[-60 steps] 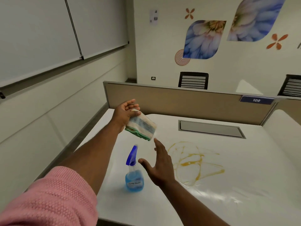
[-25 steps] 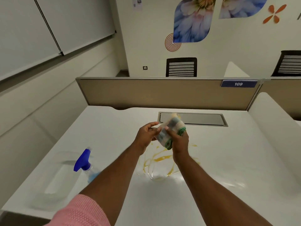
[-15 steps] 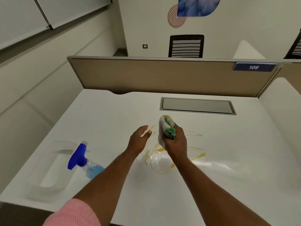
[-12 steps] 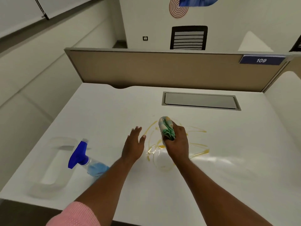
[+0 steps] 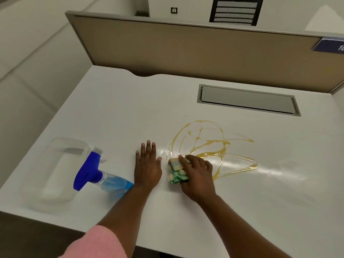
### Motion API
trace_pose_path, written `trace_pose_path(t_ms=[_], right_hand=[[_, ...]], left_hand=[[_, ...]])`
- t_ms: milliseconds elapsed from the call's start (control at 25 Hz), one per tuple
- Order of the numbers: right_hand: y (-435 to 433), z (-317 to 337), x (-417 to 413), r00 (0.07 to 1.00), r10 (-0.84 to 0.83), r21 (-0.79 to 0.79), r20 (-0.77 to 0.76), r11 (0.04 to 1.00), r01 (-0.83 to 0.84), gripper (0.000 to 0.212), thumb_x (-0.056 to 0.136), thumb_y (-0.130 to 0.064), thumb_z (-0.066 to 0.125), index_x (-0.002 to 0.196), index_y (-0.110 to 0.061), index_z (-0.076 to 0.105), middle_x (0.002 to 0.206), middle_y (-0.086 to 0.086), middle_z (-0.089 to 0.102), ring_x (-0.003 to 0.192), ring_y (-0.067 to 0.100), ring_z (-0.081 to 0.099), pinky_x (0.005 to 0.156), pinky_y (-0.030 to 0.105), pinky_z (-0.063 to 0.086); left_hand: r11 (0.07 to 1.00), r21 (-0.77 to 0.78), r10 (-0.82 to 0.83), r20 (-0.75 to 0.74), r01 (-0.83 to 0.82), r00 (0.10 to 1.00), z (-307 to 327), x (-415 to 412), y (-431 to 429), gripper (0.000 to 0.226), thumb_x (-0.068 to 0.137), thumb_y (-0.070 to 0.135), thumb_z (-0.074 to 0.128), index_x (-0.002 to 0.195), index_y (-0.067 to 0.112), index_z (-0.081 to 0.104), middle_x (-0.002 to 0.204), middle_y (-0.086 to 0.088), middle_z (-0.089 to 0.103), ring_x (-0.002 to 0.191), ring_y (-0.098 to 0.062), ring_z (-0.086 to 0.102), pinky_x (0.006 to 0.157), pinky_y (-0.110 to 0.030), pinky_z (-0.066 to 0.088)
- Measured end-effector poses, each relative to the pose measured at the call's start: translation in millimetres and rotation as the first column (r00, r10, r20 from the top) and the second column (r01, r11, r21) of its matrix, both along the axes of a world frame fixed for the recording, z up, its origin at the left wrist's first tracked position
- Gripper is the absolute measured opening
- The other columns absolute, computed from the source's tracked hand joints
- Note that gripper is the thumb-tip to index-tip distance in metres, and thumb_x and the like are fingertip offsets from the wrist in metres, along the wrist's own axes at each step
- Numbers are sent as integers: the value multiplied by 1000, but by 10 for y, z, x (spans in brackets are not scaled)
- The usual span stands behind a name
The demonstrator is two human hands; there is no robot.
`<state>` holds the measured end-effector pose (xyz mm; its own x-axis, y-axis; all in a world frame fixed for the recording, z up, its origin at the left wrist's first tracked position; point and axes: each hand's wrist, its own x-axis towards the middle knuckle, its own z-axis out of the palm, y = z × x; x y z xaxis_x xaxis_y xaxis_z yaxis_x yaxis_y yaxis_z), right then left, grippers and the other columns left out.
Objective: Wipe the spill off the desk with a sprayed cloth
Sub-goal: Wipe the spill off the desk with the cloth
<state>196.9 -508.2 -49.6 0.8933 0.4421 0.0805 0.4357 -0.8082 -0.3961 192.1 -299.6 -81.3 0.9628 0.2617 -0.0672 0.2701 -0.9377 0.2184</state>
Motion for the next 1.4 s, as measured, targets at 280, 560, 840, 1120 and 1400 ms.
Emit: trace_pose_path(t_ms=[280, 560, 840, 1120, 1400], right_hand=[[77, -279, -146, 990, 137, -98, -18, 986, -138, 59, 105, -50, 30, 161, -32, 29, 171, -1, 16, 159, 21, 6, 127, 51, 0], [216, -473, 16, 992, 126, -123, -16, 984, -127, 57, 108, -44, 27, 163, -36, 15, 173, -2, 10, 159, 19, -2, 126, 53, 4], [517, -530, 440, 997, 83, -114, -11, 990, -83, 57, 108, -45, 27, 163, -34, 18, 173, 0, 11, 159, 20, -2, 127, 51, -2], [719, -535, 812, 997, 81, -98, -6, 992, -81, 56, 108, -41, 30, 162, -31, 24, 172, 2, 14, 159, 23, 3, 127, 52, -1], [882, -431, 1275, 998, 49, -91, -30, 994, -52, 54, 108, -39, 32, 161, -29, 29, 172, 4, 17, 159, 26, 6, 127, 53, -1]], left_hand=[[999, -23, 29, -52, -30, 998, -138, 26, 31, 63, 108, 39, 26, 162, 11, 9, 171, -9, 5, 158, -27, -2, 129, -46, 3], [999, 7, 32, -44, -31, 999, -169, 32, 24, 64, 107, 41, 25, 162, 12, 8, 171, -8, 5, 158, -26, -1, 129, -46, 5], [999, 41, 35, -49, -33, 998, -223, 51, 24, 64, 107, 43, 20, 162, 13, 5, 171, -7, 2, 158, -25, -4, 129, -45, 4], [997, 68, 44, -40, -41, 998, -263, 49, 43, 64, 107, 42, 21, 162, 14, 8, 171, -6, 6, 158, -25, -1, 129, -45, 7], [996, 67, 55, -41, -52, 998, -268, 42, 50, 65, 106, 47, 16, 162, 16, 9, 171, -4, 7, 158, -24, 1, 128, -46, 11]])
